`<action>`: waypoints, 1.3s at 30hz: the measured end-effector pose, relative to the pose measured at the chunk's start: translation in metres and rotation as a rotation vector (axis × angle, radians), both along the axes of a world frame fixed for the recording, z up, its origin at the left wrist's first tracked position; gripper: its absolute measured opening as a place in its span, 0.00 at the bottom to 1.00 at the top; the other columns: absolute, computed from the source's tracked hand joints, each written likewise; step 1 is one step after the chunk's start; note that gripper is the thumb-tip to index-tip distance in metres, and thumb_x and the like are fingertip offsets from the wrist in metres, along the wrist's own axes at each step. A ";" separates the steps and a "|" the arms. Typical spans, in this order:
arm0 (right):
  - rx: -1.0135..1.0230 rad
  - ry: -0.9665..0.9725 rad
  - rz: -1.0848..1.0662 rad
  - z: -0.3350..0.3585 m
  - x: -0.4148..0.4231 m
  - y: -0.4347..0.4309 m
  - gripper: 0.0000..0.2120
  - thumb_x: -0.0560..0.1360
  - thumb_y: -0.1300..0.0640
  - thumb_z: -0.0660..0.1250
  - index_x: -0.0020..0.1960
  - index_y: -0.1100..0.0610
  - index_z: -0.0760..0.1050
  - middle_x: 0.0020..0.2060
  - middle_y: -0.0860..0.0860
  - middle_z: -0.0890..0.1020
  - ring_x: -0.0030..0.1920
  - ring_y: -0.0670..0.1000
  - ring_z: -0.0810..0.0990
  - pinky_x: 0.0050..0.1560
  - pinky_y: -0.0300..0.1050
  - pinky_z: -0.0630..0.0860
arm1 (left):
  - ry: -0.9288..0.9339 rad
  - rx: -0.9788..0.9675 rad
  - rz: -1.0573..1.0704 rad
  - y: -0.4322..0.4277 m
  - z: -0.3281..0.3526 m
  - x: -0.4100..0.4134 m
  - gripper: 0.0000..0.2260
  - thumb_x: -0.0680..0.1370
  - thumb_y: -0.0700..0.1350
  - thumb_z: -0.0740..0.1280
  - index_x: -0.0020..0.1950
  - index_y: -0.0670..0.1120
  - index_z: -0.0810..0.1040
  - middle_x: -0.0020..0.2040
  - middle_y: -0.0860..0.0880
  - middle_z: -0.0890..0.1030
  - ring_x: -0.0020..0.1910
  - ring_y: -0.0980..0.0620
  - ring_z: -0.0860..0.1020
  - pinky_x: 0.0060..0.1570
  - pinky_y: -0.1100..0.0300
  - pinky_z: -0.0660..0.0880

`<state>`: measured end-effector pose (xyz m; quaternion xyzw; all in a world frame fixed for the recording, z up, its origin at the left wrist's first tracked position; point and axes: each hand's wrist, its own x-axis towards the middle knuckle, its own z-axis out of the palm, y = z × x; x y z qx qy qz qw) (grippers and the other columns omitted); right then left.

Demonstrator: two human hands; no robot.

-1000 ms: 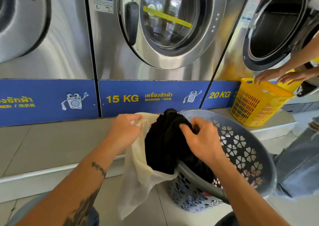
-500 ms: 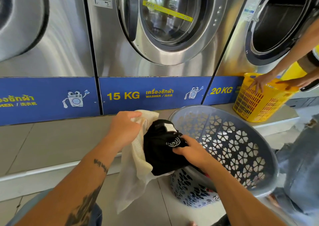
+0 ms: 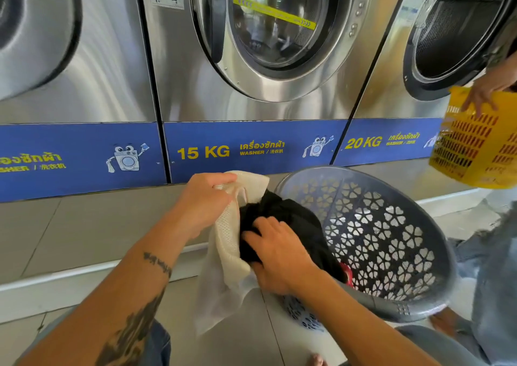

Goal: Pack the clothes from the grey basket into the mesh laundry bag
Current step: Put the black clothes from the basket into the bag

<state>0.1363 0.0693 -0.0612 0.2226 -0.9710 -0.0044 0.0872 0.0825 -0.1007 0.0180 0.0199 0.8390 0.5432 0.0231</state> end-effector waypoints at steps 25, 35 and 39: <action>-0.124 -0.047 -0.034 0.020 0.012 0.001 0.24 0.68 0.49 0.65 0.63 0.51 0.76 0.53 0.51 0.78 0.58 0.59 0.75 0.61 0.60 0.71 | -0.013 0.030 -0.053 0.002 -0.004 0.003 0.19 0.75 0.37 0.68 0.63 0.54 0.80 0.65 0.53 0.77 0.59 0.57 0.74 0.56 0.62 0.68; -0.503 -0.117 -0.177 0.021 -0.011 0.048 0.35 0.66 0.49 0.65 0.74 0.46 0.69 0.68 0.51 0.75 0.70 0.57 0.71 0.72 0.55 0.66 | -0.045 -0.054 -0.068 -0.005 -0.005 0.002 0.21 0.76 0.36 0.65 0.65 0.55 0.78 0.69 0.53 0.73 0.65 0.53 0.71 0.55 0.61 0.65; -0.668 -0.581 -0.452 0.014 -0.008 0.074 0.43 0.69 0.48 0.76 0.78 0.40 0.57 0.73 0.51 0.69 0.72 0.54 0.69 0.70 0.51 0.69 | -0.049 -0.073 -0.085 -0.001 -0.006 0.005 0.21 0.76 0.36 0.65 0.65 0.55 0.78 0.70 0.52 0.72 0.64 0.52 0.71 0.56 0.60 0.65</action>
